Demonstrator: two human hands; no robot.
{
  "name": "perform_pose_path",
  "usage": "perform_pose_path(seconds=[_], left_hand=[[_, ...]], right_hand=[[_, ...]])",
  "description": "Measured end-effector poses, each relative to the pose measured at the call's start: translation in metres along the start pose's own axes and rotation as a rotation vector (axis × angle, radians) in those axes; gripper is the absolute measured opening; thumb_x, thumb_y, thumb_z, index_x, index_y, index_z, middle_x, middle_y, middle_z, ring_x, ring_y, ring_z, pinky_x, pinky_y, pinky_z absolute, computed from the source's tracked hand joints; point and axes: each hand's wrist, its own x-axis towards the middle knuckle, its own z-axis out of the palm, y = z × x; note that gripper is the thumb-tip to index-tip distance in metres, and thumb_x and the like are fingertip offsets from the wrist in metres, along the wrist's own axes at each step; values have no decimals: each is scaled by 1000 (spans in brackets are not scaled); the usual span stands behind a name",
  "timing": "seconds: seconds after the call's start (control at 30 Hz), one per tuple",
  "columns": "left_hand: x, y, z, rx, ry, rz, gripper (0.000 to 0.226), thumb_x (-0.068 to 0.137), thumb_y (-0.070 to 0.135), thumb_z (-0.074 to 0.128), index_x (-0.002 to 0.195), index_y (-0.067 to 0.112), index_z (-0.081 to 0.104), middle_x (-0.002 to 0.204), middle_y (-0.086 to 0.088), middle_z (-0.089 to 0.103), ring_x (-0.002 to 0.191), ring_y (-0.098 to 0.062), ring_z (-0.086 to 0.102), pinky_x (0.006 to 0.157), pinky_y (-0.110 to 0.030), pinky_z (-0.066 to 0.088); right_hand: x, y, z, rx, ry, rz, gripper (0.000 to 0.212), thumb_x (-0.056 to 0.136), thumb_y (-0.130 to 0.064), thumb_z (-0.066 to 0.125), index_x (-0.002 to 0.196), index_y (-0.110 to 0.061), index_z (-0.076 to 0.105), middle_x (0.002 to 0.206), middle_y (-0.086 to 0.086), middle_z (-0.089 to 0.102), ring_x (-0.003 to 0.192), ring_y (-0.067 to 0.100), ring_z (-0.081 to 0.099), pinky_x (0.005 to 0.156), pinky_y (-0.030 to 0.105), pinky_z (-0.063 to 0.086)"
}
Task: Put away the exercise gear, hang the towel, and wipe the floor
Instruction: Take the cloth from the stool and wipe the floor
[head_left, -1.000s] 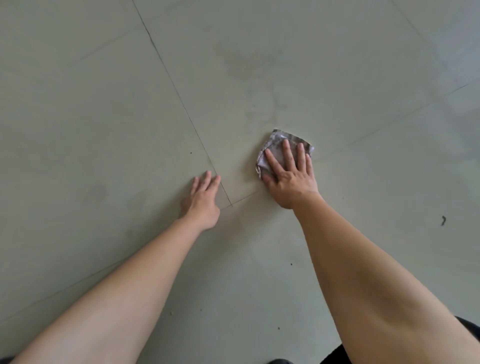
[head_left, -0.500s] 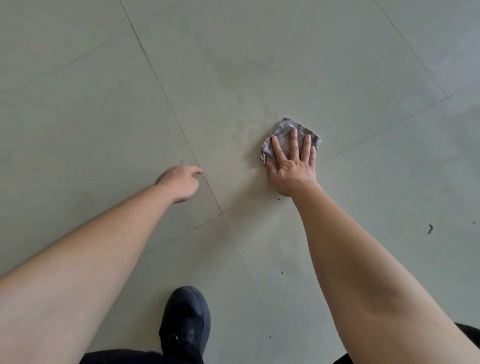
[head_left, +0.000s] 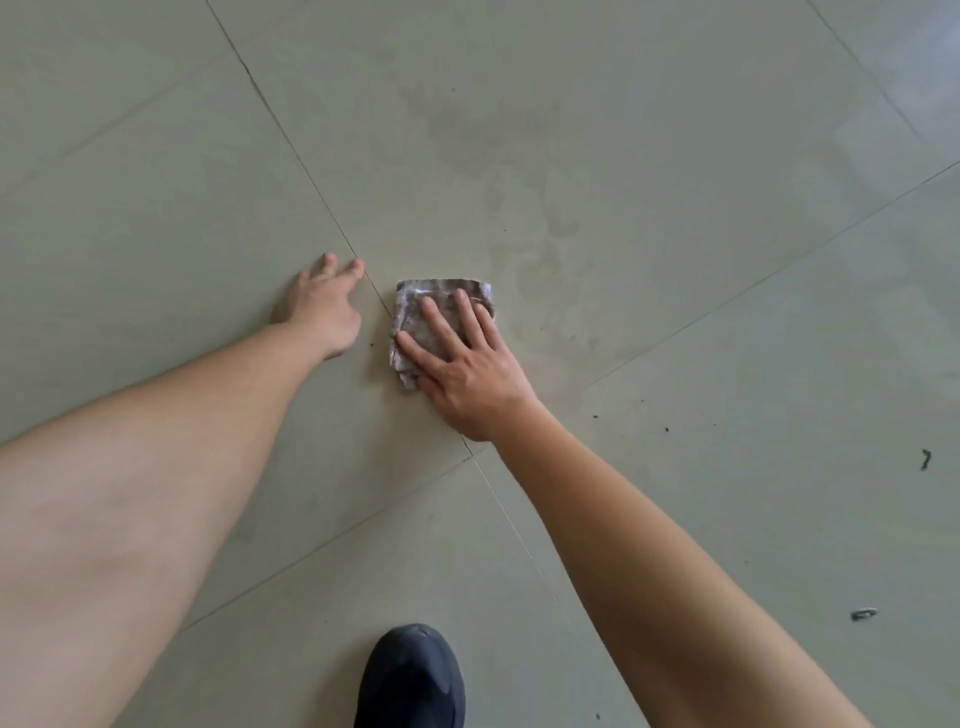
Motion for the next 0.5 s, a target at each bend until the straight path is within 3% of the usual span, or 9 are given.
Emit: perform_pose_path(seconds=[0.03, 0.1, 0.23, 0.3, 0.37, 0.5], left_hand=[[0, -1, -7, 28, -31, 19, 70, 95, 9, 39, 157, 33, 16, 167, -1, 4, 149, -34, 19, 121, -43, 22], [3, -9, -17, 44, -109, 54, 76, 93, 4, 37, 157, 36, 11, 167, 3, -1, 151, -32, 13, 121, -46, 19], [7, -26, -4, 39, -143, 103, 85, 91, 1, 38, 156, 39, 0, 165, 5, -12, 152, -33, -4, 124, -45, 6], [11, -29, -1, 37, -127, 136, 85, 90, 3, 40, 156, 40, -1, 165, 5, -13, 152, -34, -6, 124, -44, 7], [10, -28, -6, 11, -128, 140, 84, 91, 4, 39, 155, 43, 2, 165, 10, -12, 152, -30, -7, 123, -47, 10], [0, -24, -18, -31, -146, 143, 75, 95, 7, 36, 155, 43, 11, 165, 15, -6, 153, -25, -4, 121, -52, 13]], right_hand=[[4, 14, -7, 3, 2, -16, 56, 103, -52, 25, 158, -41, 22, 169, 8, 5, 153, 43, -4, 125, 50, -4], [11, 57, -27, 52, 70, 122, 58, 100, -58, 21, 156, -43, 28, 169, 7, 9, 154, 43, 0, 124, 49, -2], [16, 137, -68, 140, 30, 639, 61, 101, -65, 18, 158, -46, 7, 169, 3, -11, 153, 40, -15, 124, 48, -10], [25, 126, -69, 152, 35, 735, 63, 101, -61, 18, 159, -42, 4, 168, 6, -15, 151, 43, -17, 124, 52, -9], [34, 79, -52, 159, 40, 658, 62, 103, -56, 18, 160, -39, 3, 168, 10, -16, 150, 46, -21, 122, 53, -13], [14, -22, -17, 72, -90, 285, 60, 105, -51, 19, 160, -37, 0, 167, 10, -18, 148, 45, -25, 122, 53, -15]])
